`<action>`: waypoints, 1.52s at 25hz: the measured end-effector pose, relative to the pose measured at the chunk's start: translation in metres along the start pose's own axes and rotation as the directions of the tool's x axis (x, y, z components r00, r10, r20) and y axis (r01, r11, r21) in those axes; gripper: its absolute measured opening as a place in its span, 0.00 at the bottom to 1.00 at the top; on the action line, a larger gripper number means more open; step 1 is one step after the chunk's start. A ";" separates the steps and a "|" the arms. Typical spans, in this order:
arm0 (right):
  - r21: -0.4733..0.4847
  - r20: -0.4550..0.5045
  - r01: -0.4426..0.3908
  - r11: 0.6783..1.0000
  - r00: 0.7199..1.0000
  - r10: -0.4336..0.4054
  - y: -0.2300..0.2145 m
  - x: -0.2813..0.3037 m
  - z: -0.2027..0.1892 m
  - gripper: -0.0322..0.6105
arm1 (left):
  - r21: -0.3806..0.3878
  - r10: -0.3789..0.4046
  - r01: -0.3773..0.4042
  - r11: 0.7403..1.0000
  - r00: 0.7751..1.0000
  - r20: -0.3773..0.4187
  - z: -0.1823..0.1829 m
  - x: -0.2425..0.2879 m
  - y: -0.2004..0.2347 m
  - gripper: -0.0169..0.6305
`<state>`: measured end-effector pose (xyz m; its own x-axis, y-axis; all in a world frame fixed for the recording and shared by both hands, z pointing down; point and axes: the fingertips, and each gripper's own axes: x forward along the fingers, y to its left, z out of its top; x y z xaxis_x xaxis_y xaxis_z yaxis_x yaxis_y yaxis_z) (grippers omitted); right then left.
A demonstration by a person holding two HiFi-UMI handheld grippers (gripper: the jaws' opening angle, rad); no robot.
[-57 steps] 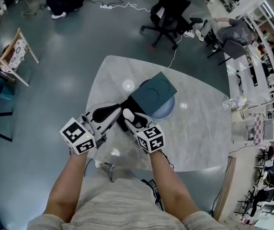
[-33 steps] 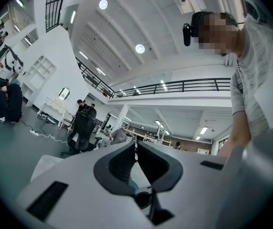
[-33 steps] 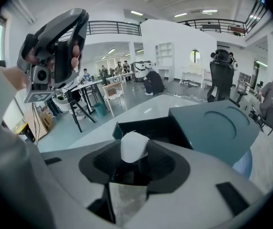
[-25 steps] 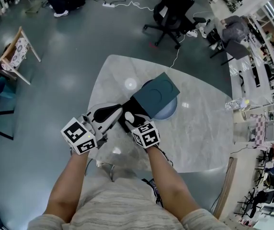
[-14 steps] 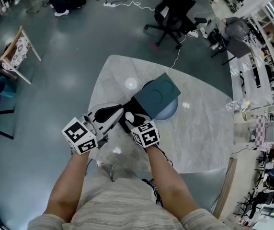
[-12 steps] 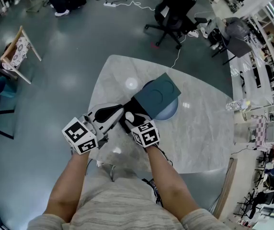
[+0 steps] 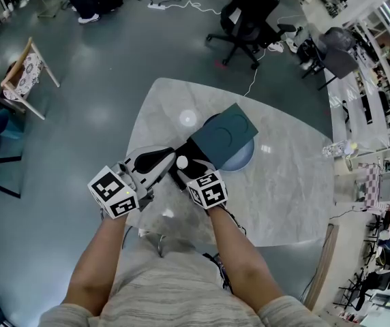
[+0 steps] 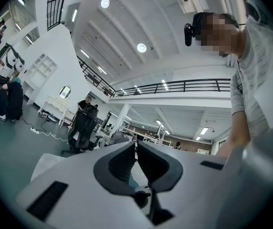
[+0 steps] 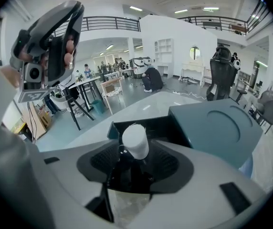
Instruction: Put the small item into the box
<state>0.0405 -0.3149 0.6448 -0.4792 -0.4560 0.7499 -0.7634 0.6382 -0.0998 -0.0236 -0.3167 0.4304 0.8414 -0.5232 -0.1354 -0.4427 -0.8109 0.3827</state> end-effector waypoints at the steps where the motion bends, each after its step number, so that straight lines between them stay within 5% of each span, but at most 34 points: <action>1: 0.000 0.003 0.001 1.000 1.000 -0.001 0.000 -0.001 0.000 0.40 | 0.000 -0.001 0.001 1.000 1.000 0.001 0.000 0.000 0.000 0.07; 22: -0.045 0.121 -0.013 0.999 0.992 0.018 0.018 -0.035 0.027 0.40 | 0.028 -0.031 0.031 0.999 0.999 -0.014 0.005 0.000 -0.016 0.07; 38: -0.054 0.276 0.001 0.999 0.961 0.014 0.028 -0.104 0.039 0.32 | 0.043 -0.086 0.087 0.995 0.996 -0.032 0.010 0.008 -0.047 0.07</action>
<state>0.0520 -0.2733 0.5386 -0.5906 -0.6005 0.5391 -0.7393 0.6704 -0.0632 0.0004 -0.2853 0.4023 0.8858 -0.4429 -0.1386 -0.3804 -0.8640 0.3298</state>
